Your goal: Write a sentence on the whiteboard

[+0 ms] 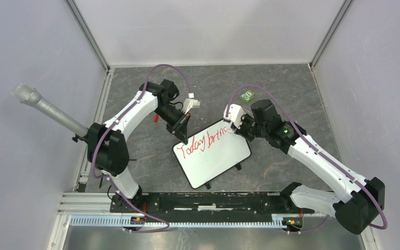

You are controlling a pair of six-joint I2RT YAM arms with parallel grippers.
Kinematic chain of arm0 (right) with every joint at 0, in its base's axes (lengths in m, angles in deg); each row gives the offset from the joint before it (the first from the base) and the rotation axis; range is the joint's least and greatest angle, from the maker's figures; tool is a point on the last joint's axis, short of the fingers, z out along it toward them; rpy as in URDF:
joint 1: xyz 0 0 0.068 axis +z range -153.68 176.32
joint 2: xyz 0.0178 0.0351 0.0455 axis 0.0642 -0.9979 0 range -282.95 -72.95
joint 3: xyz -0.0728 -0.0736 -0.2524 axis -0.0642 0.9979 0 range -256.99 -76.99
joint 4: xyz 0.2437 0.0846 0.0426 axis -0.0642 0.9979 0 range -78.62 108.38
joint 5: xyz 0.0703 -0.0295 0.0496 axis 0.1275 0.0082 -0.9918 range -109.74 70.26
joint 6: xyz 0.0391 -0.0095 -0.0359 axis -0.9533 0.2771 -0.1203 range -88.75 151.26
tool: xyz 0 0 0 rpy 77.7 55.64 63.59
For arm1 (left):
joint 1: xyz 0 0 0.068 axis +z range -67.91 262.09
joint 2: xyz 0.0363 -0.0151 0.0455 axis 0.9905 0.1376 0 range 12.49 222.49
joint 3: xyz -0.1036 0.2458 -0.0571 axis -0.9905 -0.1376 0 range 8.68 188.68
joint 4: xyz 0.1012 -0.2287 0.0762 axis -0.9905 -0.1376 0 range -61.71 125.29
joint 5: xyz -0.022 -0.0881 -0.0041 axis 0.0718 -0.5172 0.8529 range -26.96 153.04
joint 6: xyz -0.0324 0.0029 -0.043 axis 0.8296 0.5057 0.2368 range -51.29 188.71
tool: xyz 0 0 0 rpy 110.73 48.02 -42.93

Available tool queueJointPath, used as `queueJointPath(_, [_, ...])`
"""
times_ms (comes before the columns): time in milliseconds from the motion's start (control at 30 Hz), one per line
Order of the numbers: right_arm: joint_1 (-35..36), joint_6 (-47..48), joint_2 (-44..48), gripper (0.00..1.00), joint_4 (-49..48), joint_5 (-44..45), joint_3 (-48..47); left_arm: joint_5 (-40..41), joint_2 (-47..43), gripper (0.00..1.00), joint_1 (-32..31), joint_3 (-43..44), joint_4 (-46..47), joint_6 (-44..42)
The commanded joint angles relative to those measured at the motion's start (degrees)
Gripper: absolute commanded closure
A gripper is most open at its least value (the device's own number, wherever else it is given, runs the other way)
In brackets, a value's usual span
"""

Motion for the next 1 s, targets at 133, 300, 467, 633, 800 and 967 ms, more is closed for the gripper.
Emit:
queueJointPath(133, [-0.16, 0.66, -0.49, 1.0, -1.94, 5.08, -3.59, -0.8, 0.63, 0.98, -0.39, -0.3, 1.2, -2.88])
queueJointPath(300, [-0.13, 0.65, -1.18, 1.0, -2.45, 4.72, -4.61, -0.8, 0.51, 0.97, -0.37, -0.43, 1.2, -2.9])
queueJointPath(467, [-0.19, 0.63, -1.56, 1.0, -2.15, 3.9, -4.76, -0.69, 0.54, 0.98, -0.37, -0.41, 1.19, -2.88])
queueJointPath(633, [-0.15, 0.66, -0.88, 1.0, -1.54, 3.51, -2.93, -0.71, 0.79, 0.98, -0.36, -0.27, 1.2, -2.86])
queueJointPath(800, [-0.21, 0.48, 0.11, 1.0, -1.17, 3.08, -0.35, -0.71, 0.85, 0.98, -0.41, -0.34, 1.19, -2.81])
queueJointPath(967, [-0.15, 0.31, 1.31, 1.0, -0.69, 2.47, 1.85, -0.71, 0.79, 0.98, -0.43, -0.32, 1.18, -2.83])
